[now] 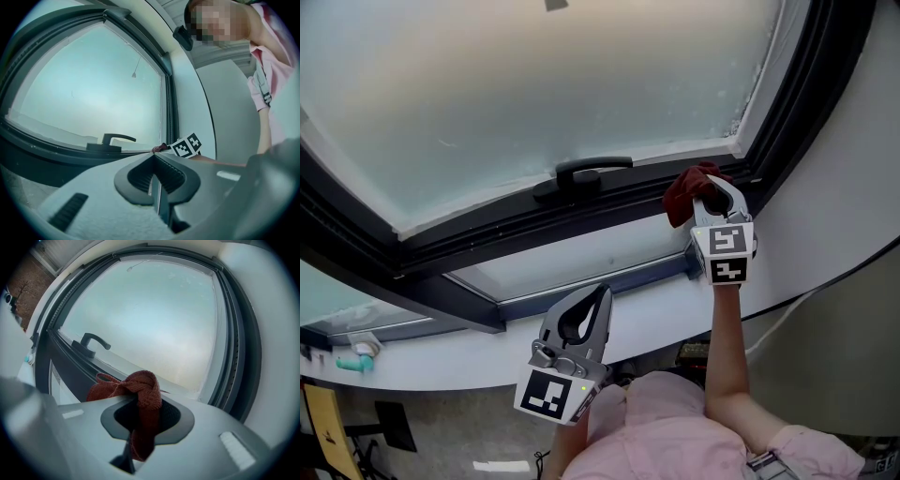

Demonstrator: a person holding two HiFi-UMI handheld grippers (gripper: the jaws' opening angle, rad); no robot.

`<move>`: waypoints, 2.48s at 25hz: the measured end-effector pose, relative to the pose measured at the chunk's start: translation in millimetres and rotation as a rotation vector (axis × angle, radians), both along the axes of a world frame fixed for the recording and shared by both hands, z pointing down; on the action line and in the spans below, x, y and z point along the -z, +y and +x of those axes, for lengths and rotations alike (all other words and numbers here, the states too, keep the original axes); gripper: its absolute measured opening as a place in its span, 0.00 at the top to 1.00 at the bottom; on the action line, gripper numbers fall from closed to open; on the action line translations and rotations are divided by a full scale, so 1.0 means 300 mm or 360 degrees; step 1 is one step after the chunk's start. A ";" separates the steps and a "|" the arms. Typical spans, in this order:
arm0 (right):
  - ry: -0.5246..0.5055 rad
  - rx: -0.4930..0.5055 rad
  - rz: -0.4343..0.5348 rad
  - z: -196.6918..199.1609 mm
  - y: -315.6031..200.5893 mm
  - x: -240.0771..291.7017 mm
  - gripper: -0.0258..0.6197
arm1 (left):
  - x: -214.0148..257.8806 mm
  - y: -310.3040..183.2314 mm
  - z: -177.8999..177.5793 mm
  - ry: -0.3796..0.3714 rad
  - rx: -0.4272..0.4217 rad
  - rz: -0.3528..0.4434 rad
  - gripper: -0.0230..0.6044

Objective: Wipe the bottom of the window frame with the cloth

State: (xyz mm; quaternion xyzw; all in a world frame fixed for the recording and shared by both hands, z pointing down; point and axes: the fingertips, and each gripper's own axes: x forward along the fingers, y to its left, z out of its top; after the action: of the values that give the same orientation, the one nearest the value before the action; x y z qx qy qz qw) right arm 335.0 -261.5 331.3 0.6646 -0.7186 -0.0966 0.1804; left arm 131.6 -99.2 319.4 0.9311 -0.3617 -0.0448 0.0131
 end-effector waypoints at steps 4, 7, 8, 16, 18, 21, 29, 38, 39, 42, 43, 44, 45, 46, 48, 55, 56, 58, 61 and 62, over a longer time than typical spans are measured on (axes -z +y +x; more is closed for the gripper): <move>-0.0008 -0.0024 0.0002 0.019 -0.004 -0.001 0.86 | -0.003 -0.008 -0.005 0.0003 -0.0004 -0.0003 0.96; -0.0011 -0.0040 0.0000 0.033 -0.006 -0.003 0.86 | -0.003 -0.011 -0.008 0.0003 -0.0008 -0.0001 0.96; -0.0011 -0.0046 0.0000 0.037 -0.006 -0.004 0.85 | -0.003 -0.013 -0.009 0.0002 -0.0009 -0.0001 0.96; -0.0018 -0.0084 -0.0005 0.070 -0.009 -0.004 0.86 | 0.011 -0.019 -0.009 0.0020 -0.0026 0.0001 0.96; -0.0022 -0.0094 -0.0003 0.080 -0.010 -0.004 0.86 | 0.011 -0.021 -0.008 0.0018 -0.0030 0.0001 0.96; -0.0028 -0.0108 0.0001 0.093 -0.011 -0.004 0.86 | 0.007 -0.025 -0.008 0.0018 -0.0029 -0.0004 0.96; -0.0044 -0.0139 0.0010 0.130 -0.012 -0.004 0.86 | 0.011 -0.028 0.001 0.0029 -0.0039 -0.0010 0.96; -0.0055 -0.0170 0.0019 0.180 -0.016 -0.003 0.86 | 0.011 -0.038 0.020 0.0038 -0.0045 -0.0021 0.96; -0.0057 -0.0174 0.0020 0.185 -0.016 -0.002 0.86 | 0.011 -0.040 0.023 0.0037 -0.0045 -0.0022 0.96; -0.0064 -0.0191 0.0020 0.206 -0.019 -0.004 0.86 | 0.005 -0.045 0.028 0.0030 -0.0042 -0.0029 0.96; -0.0067 -0.0197 0.0021 0.213 -0.019 -0.004 0.86 | 0.002 -0.046 0.029 0.0029 -0.0040 -0.0033 0.96; -0.0070 -0.0204 0.0024 0.221 -0.020 -0.005 0.86 | 0.002 -0.048 0.029 0.0028 -0.0039 -0.0034 0.96; -0.0072 -0.0210 0.0027 0.229 -0.020 -0.004 0.86 | 0.002 -0.049 0.030 0.0029 -0.0037 -0.0034 0.96; -0.0076 -0.0216 0.0028 0.237 -0.020 -0.004 0.86 | 0.004 -0.050 0.030 0.0029 -0.0035 -0.0032 0.96; -0.0085 -0.0224 0.0033 0.249 -0.022 -0.003 0.86 | 0.004 -0.054 0.033 0.0024 -0.0030 -0.0029 0.96; -0.0103 -0.0255 0.0053 0.288 -0.026 -0.001 0.86 | 0.004 -0.064 0.045 0.0007 -0.0022 -0.0022 0.96; -0.0107 -0.0262 0.0056 0.295 -0.026 -0.001 0.86 | 0.005 -0.066 0.045 0.0005 -0.0019 -0.0020 0.96; -0.0113 -0.0274 0.0065 0.308 -0.026 -0.001 0.86 | 0.007 -0.067 0.043 0.0005 -0.0013 -0.0015 0.96; -0.0120 -0.0285 0.0076 0.321 -0.029 -0.001 0.86 | 0.010 -0.071 0.037 0.0004 -0.0002 -0.0009 0.96; -0.0122 -0.0289 0.0079 0.323 -0.030 0.000 0.86 | 0.010 -0.073 0.035 0.0003 0.0001 -0.0009 0.96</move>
State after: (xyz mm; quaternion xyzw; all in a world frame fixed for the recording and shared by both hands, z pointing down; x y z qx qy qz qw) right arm 432.0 -270.5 331.3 0.7344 -0.6593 -0.0722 0.1443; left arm 142.1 -121.0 316.3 0.9309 -0.3621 -0.0446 0.0161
